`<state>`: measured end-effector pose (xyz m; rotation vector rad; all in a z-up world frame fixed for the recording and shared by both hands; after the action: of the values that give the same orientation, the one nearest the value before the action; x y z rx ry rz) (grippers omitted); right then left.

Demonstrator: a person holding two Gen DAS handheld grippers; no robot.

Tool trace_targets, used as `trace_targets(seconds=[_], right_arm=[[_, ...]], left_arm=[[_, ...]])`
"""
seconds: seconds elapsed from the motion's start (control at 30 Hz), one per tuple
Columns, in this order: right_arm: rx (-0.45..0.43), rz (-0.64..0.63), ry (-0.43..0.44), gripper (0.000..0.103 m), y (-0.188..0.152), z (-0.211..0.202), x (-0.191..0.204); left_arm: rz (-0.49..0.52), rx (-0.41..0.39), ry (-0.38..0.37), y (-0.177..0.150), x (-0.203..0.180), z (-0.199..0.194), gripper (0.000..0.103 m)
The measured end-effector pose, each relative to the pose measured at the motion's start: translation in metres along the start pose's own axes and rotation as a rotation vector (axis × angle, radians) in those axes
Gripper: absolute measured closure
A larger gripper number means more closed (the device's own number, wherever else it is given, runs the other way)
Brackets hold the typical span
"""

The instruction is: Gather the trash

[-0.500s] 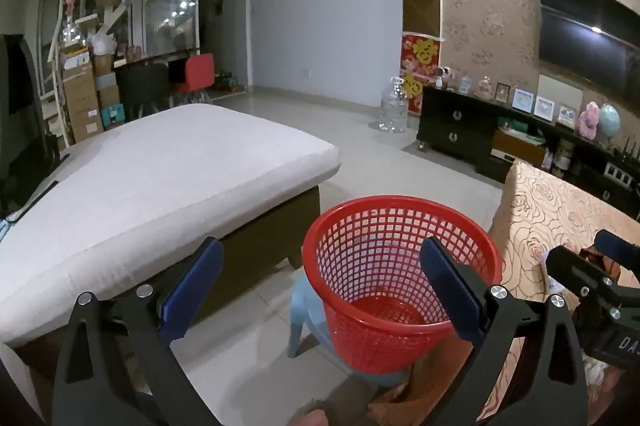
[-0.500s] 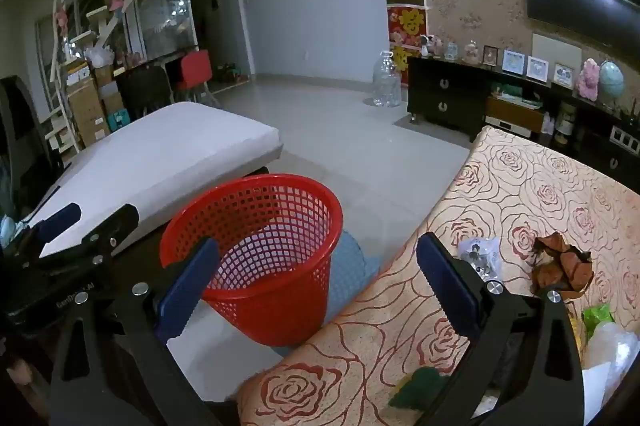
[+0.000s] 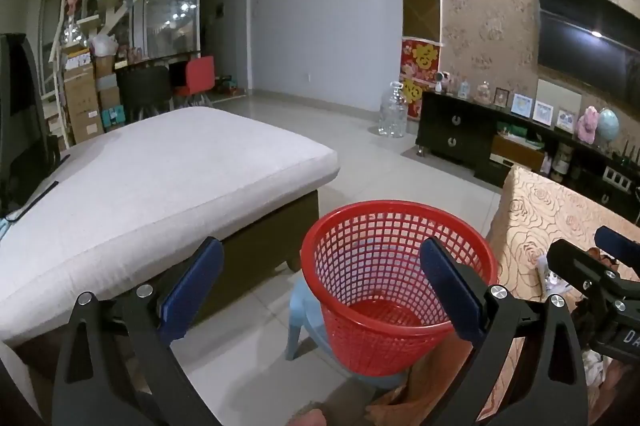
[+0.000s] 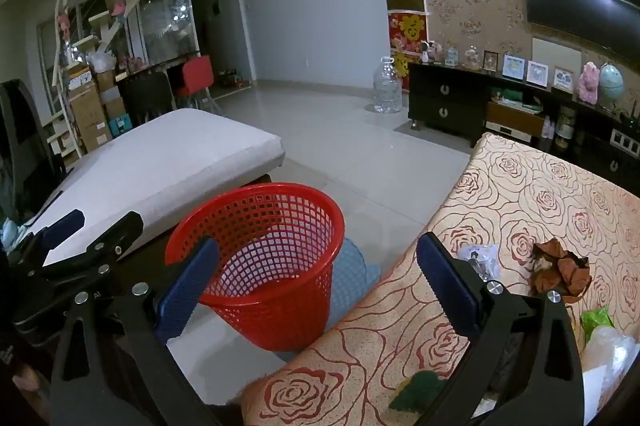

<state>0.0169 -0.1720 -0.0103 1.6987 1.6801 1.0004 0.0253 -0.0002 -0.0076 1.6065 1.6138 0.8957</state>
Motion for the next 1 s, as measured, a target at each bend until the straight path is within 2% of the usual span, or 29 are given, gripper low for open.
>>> trace_targets(seconds=[1.0], right_arm=[[0.001, -0.007, 0.003, 0.007, 0.0009, -0.0028, 0.0059]], left_arm=[[-0.003, -0.006, 0.000, -0.0037, 0.0000, 0.0010, 0.008]])
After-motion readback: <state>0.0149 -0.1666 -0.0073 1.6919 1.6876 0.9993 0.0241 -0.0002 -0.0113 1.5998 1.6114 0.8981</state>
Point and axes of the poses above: each gripper's, at about its wrist camera, not at the fingertips, and z roughly the way its jaws point, x to its left, y to its top, the point moved 3 cm from there along z, roughly the way its jaws point, and after that the axes turned 4 degrees about x, right-handed, at the moved point
